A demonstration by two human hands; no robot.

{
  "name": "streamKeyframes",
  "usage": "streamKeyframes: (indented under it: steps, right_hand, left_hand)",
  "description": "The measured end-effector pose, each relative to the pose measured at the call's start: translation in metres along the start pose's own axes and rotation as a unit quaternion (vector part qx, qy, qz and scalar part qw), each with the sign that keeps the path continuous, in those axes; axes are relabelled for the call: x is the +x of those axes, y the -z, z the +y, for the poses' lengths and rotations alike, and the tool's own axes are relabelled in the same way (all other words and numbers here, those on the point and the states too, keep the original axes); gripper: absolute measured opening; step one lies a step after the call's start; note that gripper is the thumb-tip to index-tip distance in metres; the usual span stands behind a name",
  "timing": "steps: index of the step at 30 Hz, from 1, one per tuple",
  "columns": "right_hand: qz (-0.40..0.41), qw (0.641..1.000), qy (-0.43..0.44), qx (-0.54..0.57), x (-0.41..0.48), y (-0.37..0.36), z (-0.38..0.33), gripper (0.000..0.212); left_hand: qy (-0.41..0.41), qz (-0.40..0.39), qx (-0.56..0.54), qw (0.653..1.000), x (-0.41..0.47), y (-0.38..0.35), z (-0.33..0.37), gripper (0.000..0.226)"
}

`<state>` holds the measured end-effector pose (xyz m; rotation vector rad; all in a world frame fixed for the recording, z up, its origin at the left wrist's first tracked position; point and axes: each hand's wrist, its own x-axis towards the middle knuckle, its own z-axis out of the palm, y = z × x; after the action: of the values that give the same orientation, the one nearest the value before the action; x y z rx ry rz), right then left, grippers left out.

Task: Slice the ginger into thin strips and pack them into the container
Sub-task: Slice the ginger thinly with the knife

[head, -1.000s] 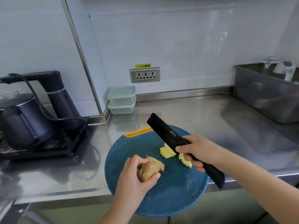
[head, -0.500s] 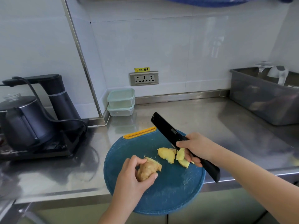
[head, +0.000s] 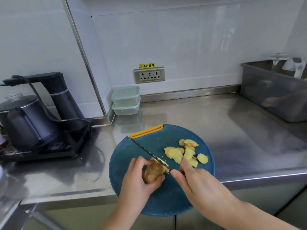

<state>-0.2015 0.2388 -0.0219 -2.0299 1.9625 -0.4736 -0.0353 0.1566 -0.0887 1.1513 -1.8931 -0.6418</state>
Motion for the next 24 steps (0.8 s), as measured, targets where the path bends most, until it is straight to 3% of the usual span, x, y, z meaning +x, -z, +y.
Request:
streamKeyframes:
  steps: [5,10,14,24]
  right_hand:
    - [-0.008,0.997,0.035,-0.071,-0.008,-0.006,0.003,0.065]
    - [-0.019,0.992,0.044,-0.116,-0.012,-0.009,0.002,0.064]
    - [0.009,0.992,0.046,-0.121,-0.009,-0.016,0.006,0.083]
    - [0.010,0.992,0.032,-0.122,-0.011,-0.018,0.004,0.085]
  left_hand:
    - [0.001,0.007,-0.005,1.000,0.000,0.001,0.002,0.041]
    - [0.006,0.007,0.001,1.000,0.000,0.003,0.004,0.048]
    - [0.011,0.010,-0.001,1.000,-0.001,0.003,0.004,0.046]
    - [0.001,0.002,-0.019,1.000,0.000,0.004,0.004,0.044]
